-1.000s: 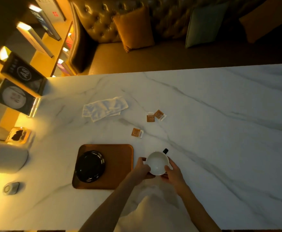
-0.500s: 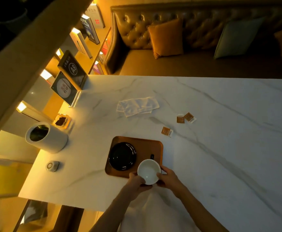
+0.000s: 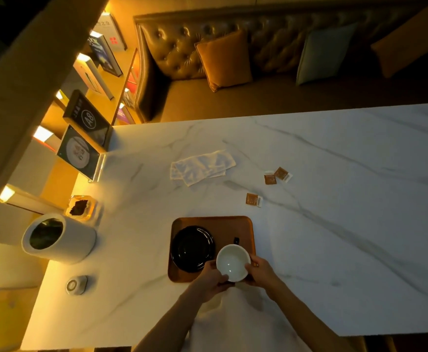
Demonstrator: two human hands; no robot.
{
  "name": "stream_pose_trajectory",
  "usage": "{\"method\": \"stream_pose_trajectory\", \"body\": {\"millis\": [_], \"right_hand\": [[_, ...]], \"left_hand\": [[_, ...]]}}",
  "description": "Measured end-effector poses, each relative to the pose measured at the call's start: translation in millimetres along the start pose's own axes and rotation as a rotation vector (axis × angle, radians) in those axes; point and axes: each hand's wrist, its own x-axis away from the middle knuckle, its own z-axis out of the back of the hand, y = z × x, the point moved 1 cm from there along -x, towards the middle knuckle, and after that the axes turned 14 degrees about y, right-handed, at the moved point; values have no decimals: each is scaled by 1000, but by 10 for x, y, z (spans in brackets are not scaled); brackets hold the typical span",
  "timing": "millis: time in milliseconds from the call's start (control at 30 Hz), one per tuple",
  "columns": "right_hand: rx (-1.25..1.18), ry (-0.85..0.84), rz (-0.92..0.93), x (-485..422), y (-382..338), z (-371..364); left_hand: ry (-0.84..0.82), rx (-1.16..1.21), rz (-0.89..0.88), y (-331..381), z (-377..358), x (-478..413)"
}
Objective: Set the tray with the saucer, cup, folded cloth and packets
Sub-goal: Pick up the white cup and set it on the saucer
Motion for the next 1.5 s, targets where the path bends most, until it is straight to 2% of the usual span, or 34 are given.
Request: {"method": "stream_pose_trajectory", "body": {"millis": [233, 400, 633, 700, 867, 1100, 1333, 1500], "right_hand": [[29, 14, 25, -13, -32, -35], [105, 4, 131, -47, -206, -221], [104, -179, 158, -82, -442, -768], [117, -178, 168, -115, -496, -941], [121, -125, 119, -159, -547, -1265], [78, -74, 22, -186, -573, -1355], [54, -72, 8, -199, -584, -1378], [56, -88, -29, -216, -589, -1335]], "left_hand": [[-2, 22, 37, -26, -30, -130], [31, 109, 16, 93, 151, -174], [131, 194, -16, 164, 683, -328], [142, 199, -24, 200, 820, -366], [112, 195, -13, 274, 1028, -525], [28, 160, 31, 329, 1138, -690], [110, 69, 55, 451, 1071, -719], [107, 73, 15, 453, 1024, -683]]}}
